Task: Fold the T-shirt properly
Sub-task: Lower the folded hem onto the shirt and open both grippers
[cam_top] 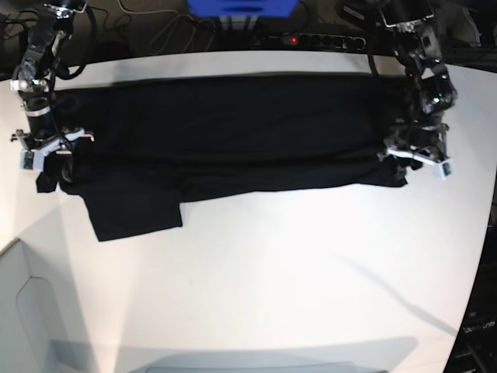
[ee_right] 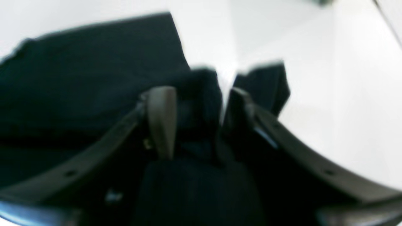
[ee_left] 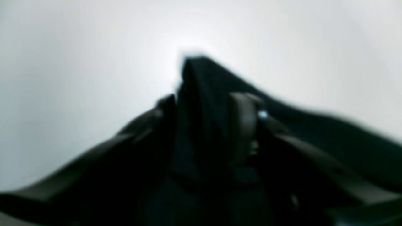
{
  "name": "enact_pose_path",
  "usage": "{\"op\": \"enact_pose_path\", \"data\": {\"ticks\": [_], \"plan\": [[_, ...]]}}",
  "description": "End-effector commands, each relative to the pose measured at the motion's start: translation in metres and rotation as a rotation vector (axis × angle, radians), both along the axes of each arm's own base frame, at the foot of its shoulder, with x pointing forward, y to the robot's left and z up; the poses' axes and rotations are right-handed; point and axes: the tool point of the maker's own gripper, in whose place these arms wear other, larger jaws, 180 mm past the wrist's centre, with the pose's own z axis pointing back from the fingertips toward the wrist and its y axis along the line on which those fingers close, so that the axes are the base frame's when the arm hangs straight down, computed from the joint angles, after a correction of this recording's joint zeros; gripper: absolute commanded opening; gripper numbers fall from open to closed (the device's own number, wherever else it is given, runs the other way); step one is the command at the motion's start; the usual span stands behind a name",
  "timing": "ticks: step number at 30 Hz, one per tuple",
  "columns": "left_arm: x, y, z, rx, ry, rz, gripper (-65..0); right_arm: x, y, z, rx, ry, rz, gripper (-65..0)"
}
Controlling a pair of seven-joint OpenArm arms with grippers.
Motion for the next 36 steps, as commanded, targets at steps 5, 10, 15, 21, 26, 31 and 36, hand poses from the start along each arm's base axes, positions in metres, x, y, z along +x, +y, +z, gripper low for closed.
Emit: {"op": "enact_pose_path", "data": {"ticks": [5,10,15,21,26,31,36], "plan": [[0.006,0.016,0.029,0.041,-0.078,0.033,-31.6,0.008,0.012,0.026,0.003,-0.091,0.021,-31.2],[0.020,0.019,0.032,0.034,-0.096,0.038,-31.6,0.008,0.019,0.025,0.023,-0.096,0.020,-31.3],[0.033,0.024,0.021,-0.004,-0.084,0.065,-31.6,0.008,0.020,0.025,0.025,-0.096,0.019,-31.3],[0.040,0.027,0.004,-0.045,-0.052,0.085,-31.6,0.007,0.017,0.024,0.022,-0.092,0.015,-31.3],[0.045,0.019,0.003,-0.037,-0.045,0.052,-31.7,0.006,0.017,0.023,0.022,-0.089,0.015,-31.3],[0.050,0.008,0.001,-0.022,-0.030,0.001,-32.7,0.007,0.018,0.023,0.023,-0.088,0.017,-31.3],[0.051,0.007,0.002,-0.021,-0.033,-0.001,-52.0,0.007,0.018,0.022,0.024,-0.088,0.017,-31.3]]}}
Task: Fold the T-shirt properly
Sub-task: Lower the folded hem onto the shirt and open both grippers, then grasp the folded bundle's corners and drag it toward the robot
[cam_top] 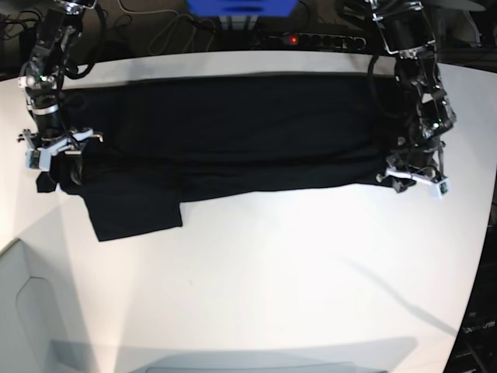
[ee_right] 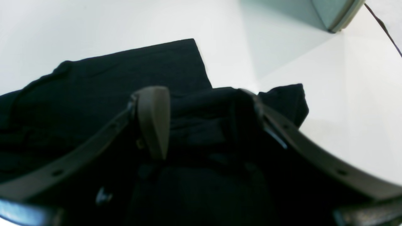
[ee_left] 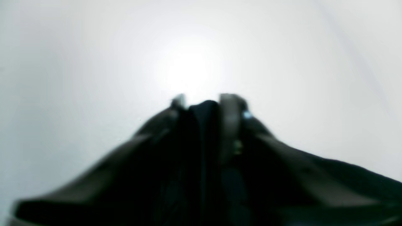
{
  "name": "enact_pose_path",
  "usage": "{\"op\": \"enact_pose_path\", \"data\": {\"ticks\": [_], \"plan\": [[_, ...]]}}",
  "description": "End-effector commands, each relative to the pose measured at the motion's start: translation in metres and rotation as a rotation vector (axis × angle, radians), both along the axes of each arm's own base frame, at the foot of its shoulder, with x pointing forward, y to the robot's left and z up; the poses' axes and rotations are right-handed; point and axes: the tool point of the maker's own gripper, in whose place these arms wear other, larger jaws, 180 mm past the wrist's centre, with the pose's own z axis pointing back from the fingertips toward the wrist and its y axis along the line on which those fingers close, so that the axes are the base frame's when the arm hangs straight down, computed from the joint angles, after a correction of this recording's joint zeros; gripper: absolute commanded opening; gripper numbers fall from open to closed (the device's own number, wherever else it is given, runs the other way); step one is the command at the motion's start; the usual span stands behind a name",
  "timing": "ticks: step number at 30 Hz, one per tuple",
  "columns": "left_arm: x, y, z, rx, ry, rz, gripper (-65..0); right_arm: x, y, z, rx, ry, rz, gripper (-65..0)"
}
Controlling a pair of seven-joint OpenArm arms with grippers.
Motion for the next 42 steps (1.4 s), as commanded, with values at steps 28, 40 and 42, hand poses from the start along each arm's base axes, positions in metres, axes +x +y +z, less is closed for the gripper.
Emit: {"op": "enact_pose_path", "data": {"ticks": [28,40,42], "plan": [[0.016,-0.006,0.080,0.101,-0.207,-0.045,-65.0,0.109,-0.020,0.001,0.059,0.215,0.015,-24.8],[0.015,-0.005,0.077,0.097,-0.198,-0.043,-65.0,0.111,-0.009,-0.059,0.070,0.444,0.089,-24.7],[0.016,-0.005,0.079,0.100,-0.201,-0.043,-65.0,0.108,-0.008,-0.066,0.076,0.462,0.087,-24.7]]}}
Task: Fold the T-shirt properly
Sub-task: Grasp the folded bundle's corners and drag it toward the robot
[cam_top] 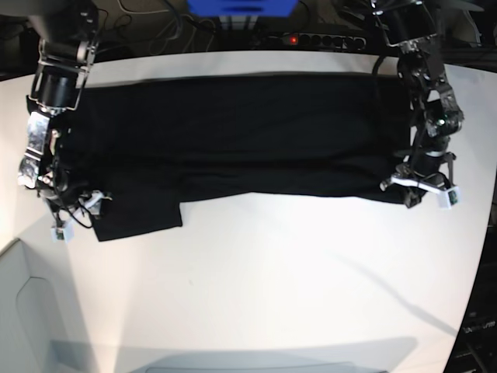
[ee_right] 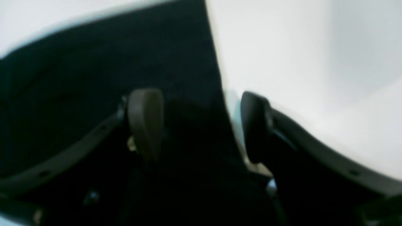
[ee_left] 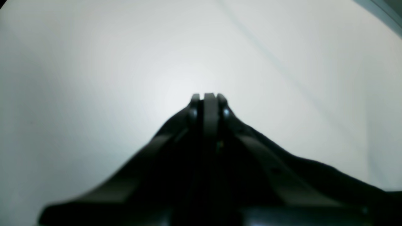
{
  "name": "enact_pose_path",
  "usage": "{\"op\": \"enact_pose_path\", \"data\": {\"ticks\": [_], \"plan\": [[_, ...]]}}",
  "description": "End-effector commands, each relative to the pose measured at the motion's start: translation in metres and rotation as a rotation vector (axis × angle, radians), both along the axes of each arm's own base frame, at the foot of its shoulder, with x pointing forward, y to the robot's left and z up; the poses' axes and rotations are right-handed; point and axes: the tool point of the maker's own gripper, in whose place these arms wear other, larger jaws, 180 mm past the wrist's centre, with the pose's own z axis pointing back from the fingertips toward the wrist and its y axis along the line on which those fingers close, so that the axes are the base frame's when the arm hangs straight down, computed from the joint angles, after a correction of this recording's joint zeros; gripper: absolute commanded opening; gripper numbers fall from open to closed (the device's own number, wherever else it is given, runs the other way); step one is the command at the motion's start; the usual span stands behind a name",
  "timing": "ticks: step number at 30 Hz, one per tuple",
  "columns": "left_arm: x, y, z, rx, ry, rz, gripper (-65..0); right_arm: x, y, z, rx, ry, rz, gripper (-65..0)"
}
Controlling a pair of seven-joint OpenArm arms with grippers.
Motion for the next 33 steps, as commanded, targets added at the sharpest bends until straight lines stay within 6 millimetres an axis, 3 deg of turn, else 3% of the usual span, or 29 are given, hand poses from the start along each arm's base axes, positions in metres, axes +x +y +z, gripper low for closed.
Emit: {"op": "enact_pose_path", "data": {"ticks": [1,8,13,19,21,25,29,33], "plan": [[0.008,0.006,0.018,0.024,-0.059,0.002,-65.0,0.007,-0.007,0.009,-0.012,-0.021,-0.004,-24.7],[0.009,0.006,0.020,0.026,-0.063,0.002,-65.0,-0.001,-0.003,-0.013,0.008,0.022,-0.001,-27.9],[0.010,0.006,0.021,0.026,-0.068,0.003,-65.0,-0.004,0.027,-0.025,-0.026,0.068,0.119,-46.6],[0.010,0.007,0.022,0.027,-0.069,0.004,-65.0,-0.007,0.041,-0.031,-0.045,0.091,0.176,-65.0],[0.010,0.007,0.022,0.027,-0.069,0.004,-65.0,-0.007,0.035,-0.030,-0.058,0.093,0.176,-65.0],[0.011,0.007,0.022,0.027,-0.071,0.005,-65.0,0.004,0.031,-0.017,-0.066,0.053,0.171,-65.0],[0.010,0.012,0.028,0.033,-0.088,0.018,-65.0,0.024,0.020,0.031,-0.119,-0.078,0.172,-65.0],[0.013,0.020,0.043,0.036,-0.125,0.040,-65.0,0.031,0.017,0.090,-0.165,-0.250,0.159,-65.0]]}}
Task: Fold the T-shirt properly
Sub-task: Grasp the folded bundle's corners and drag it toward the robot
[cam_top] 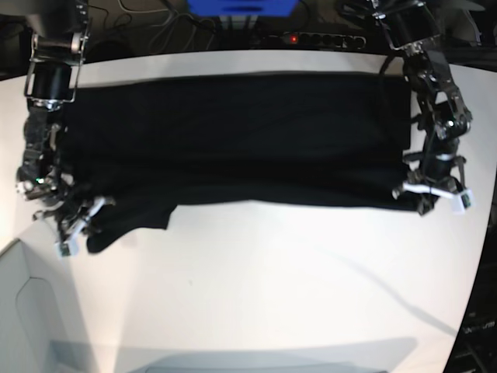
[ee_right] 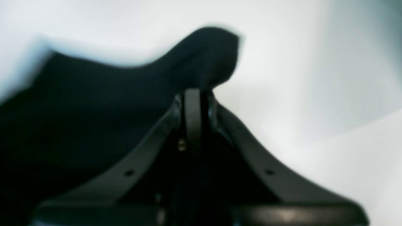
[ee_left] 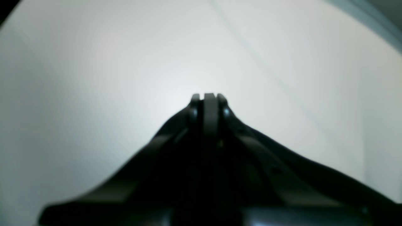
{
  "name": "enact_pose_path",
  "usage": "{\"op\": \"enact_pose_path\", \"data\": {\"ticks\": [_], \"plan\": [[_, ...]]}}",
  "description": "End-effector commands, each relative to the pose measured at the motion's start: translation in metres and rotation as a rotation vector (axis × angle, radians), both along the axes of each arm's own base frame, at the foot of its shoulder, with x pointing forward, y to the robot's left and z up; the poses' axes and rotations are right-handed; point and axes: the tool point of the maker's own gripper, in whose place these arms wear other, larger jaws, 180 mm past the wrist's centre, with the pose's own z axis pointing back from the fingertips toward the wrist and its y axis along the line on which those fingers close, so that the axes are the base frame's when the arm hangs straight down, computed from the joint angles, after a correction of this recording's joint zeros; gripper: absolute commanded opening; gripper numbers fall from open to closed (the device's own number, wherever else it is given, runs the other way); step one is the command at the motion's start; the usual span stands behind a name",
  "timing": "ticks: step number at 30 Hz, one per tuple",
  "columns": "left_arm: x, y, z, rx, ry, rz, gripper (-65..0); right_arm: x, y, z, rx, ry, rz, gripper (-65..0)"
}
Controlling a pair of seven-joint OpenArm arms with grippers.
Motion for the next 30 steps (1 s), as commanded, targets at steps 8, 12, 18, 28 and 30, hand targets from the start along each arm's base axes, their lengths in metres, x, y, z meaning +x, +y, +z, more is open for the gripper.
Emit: {"op": "enact_pose_path", "data": {"ticks": [8,12,18,28,30], "plan": [[0.003,-0.002,0.030,0.047,-0.080,-0.021,-65.0,-0.024,0.013,0.071,-0.089,-0.156,0.046,-65.0],[-0.006,-0.009,0.036,0.064,-0.089,-0.038,-65.0,-0.053,0.021,0.079,-0.100,-0.183,0.049,-65.0],[-0.020,-0.013,0.031,0.081,-0.065,-0.052,-65.0,-0.095,0.029,0.068,-0.096,-0.149,0.045,-65.0],[-0.052,0.011,0.013,0.097,0.008,0.012,-65.0,-0.157,0.028,0.025,-0.148,0.026,0.191,-65.0],[-0.059,0.010,0.006,0.096,0.032,0.006,-65.0,-0.170,0.029,0.017,-0.152,0.062,0.217,-65.0]]}}
